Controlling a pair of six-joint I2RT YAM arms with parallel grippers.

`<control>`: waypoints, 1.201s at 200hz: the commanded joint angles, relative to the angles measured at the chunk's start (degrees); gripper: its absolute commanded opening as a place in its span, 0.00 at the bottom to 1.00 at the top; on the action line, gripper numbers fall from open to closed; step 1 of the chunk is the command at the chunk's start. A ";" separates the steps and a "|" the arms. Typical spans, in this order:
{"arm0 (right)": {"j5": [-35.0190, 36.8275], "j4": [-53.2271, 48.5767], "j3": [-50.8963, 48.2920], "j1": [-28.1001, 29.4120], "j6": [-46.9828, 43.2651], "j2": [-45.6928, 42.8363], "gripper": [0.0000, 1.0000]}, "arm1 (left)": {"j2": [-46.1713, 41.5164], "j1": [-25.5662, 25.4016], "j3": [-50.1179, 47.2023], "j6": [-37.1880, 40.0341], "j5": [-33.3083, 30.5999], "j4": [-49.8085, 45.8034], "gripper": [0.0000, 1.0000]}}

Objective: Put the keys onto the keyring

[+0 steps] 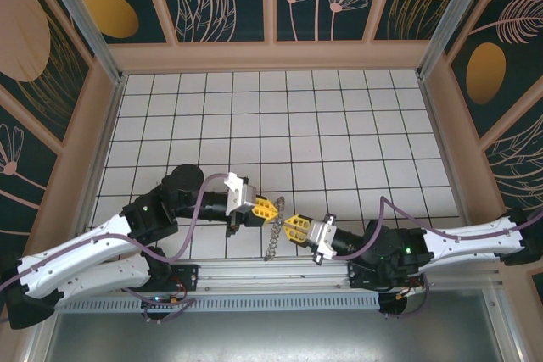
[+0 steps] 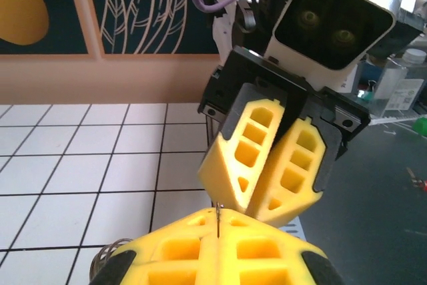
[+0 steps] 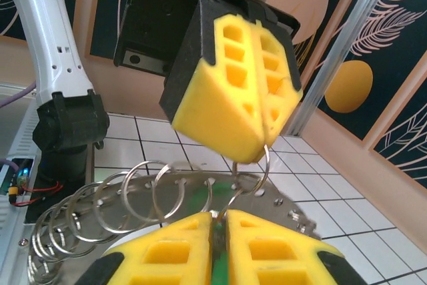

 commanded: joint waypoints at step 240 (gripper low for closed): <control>-59.74 -20.58 17.94 -40.36 8.20 6.11 0.26 | -2.51 -0.03 -2.49 -1.88 -0.80 12.11 0.00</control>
